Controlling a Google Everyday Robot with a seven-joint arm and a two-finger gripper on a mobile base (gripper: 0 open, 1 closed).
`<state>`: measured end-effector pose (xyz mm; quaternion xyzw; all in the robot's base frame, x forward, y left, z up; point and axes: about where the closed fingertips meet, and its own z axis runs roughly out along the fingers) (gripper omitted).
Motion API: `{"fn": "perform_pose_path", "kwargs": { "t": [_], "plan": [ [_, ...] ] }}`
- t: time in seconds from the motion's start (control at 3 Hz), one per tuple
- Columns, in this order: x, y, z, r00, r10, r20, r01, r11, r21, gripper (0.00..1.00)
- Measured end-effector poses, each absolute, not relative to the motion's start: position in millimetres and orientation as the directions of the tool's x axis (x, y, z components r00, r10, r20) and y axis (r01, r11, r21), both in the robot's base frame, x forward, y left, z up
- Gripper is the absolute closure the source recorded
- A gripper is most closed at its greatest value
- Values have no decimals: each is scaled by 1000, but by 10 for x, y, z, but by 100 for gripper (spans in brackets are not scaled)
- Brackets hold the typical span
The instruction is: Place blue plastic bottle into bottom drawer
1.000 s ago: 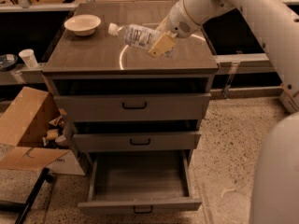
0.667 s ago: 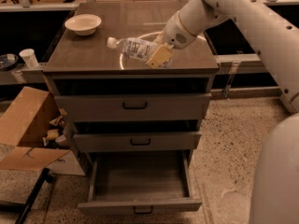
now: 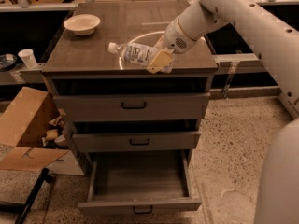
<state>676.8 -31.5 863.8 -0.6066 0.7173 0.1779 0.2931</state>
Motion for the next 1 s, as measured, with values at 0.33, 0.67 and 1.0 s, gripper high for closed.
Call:
{"fn": "perform_pose_path", "kwargs": {
  "t": [0.33,0.67,1.0],
  "plan": [
    [6539,-465,8551,-145,-779,-610,-963,252,-94,100],
    [6113,-631,8197,-236,-800,-552,-952,304,-34,100],
    [5694,-761,7698,-333,-799,-502,-933,355,55,100]
  ]
}}
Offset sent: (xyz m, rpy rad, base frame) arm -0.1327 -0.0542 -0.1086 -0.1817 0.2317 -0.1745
